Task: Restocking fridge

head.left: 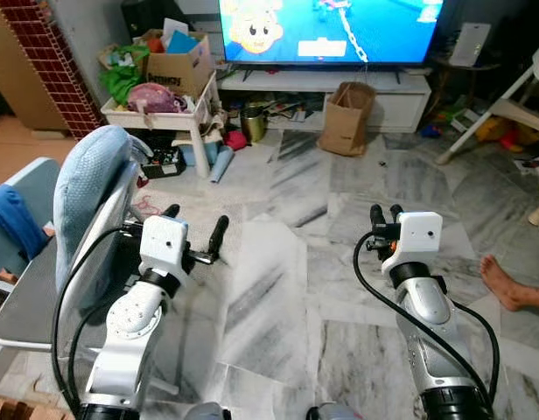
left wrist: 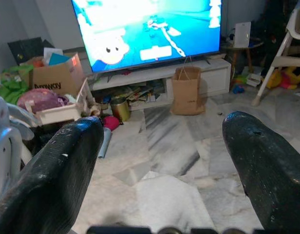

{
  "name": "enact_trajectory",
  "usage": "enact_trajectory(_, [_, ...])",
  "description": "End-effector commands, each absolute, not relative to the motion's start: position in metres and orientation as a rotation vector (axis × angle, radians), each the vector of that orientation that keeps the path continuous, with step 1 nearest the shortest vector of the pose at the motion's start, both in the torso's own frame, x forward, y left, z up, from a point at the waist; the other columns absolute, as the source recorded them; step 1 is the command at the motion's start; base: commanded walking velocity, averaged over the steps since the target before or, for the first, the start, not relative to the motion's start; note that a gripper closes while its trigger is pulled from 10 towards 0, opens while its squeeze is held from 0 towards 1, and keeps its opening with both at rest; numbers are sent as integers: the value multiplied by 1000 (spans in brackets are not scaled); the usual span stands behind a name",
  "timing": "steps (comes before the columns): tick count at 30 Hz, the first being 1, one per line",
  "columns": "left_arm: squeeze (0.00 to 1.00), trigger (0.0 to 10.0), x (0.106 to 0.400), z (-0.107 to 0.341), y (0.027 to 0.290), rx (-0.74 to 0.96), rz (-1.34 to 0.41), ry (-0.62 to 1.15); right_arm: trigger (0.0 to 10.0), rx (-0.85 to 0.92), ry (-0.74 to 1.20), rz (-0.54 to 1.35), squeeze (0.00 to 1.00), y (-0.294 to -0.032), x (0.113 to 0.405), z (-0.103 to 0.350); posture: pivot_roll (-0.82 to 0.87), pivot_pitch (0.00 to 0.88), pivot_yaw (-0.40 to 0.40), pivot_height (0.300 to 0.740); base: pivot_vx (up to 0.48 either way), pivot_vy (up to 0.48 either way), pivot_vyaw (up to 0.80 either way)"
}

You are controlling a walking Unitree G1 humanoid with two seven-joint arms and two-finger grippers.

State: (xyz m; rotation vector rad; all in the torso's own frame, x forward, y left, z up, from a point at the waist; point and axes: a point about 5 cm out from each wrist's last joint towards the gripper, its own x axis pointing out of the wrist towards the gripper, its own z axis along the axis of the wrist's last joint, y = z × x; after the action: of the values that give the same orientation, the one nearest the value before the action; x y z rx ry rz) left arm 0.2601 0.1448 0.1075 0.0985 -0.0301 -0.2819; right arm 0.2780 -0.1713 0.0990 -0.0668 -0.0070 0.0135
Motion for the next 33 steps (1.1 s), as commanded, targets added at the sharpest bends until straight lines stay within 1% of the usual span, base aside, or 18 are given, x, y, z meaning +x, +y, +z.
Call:
enact_trajectory(1, [0,10000,260,110,145,107,-261,-34,10000,-75,-29,49,0,-163,279,106,61,47,13,740,0,0,0])
enact_trajectory(4, [0,10000,255,109,146,97,-224,-32,10000,-87,-30,101,0,-153,280,106,77,52,-23,740,0,0,0])
enact_trajectory(7, [0,10000,252,108,147,97,-202,-30,10000,-84,-25,110,0,-152,284,107,93,55,-41,740,0,0,0])
enact_trajectory(10, [0,10000,249,107,148,96,-201,-27,10000,-85,-27,108,0,-153,288,108,97,57,-36,740,0,0,0])
enact_trajectory(13, [0,10000,247,108,150,106,-213,-28,10000,-75,-14,90,0,-154,290,108,94,64,-16,740,0,-379,0])
enact_trajectory(18, [0,10000,250,111,155,143,-229,-25,10000,-79,-47,88,0,-152,292,115,86,83,11,740,0,-371,-800])
enact_trajectory(21, [0,10000,250,114,155,164,-243,-27,10000,-81,-63,91,0,-151,293,119,80,107,11,740,0,-363,-800])
enact_trajectory(24, [0,10000,249,115,154,168,-248,-28,10000,-82,-63,91,0,-152,294,119,78,100,7,740,0,-364,-800])
enact_trajectory(25, [0,10000,250,118,153,180,-259,-36,10000,-87,-65,98,0,-150,295,120,87,115,9,740,0,-356,-800])
enact_trajectory(29, [0,10000,251,123,155,187,-255,-47,10000,-88,-71,102,0,-147,299,123,87,127,5,740,0,-323,-800])
enact_trajectory(33, [0,10000,251,120,157,180,-237,-34,10000,-90,-66,102,0,-147,299,121,85,124,9,740,0,-137,-800])
